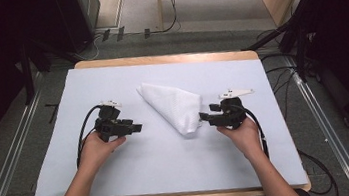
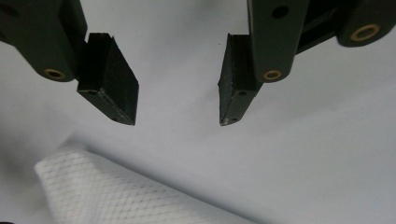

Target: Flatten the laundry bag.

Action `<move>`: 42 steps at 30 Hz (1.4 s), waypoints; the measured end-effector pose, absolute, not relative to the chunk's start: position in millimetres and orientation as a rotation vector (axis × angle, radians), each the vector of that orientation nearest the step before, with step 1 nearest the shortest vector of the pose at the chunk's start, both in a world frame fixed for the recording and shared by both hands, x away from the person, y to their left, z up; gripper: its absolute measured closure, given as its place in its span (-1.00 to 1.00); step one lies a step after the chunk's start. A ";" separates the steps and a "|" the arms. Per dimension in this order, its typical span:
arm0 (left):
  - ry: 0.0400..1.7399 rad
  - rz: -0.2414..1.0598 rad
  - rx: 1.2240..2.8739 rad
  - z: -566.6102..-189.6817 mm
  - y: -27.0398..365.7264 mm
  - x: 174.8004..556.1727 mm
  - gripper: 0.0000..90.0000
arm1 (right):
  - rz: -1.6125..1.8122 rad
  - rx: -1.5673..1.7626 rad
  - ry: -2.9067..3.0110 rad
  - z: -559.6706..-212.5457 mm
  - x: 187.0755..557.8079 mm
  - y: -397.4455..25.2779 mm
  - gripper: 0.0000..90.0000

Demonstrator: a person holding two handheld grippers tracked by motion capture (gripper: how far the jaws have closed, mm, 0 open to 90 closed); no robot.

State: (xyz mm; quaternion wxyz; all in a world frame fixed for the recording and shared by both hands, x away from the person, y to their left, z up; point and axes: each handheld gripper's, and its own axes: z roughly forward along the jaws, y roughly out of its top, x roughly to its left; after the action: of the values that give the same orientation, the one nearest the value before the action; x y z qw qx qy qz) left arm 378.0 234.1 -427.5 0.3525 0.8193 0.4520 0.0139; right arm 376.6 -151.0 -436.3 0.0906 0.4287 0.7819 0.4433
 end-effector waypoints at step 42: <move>1.100 0.013 2.110 -426.2 232.4 384.7 -0.24 | 1.270 1.321 2.324 -435.9 374.8 -152.6 0.04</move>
State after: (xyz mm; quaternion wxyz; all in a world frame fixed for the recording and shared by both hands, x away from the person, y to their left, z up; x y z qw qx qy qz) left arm 384.7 232.4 -426.2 0.3717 0.8232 0.4291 0.0052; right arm 374.8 -152.6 -435.9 0.0910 0.4445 0.7819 0.4274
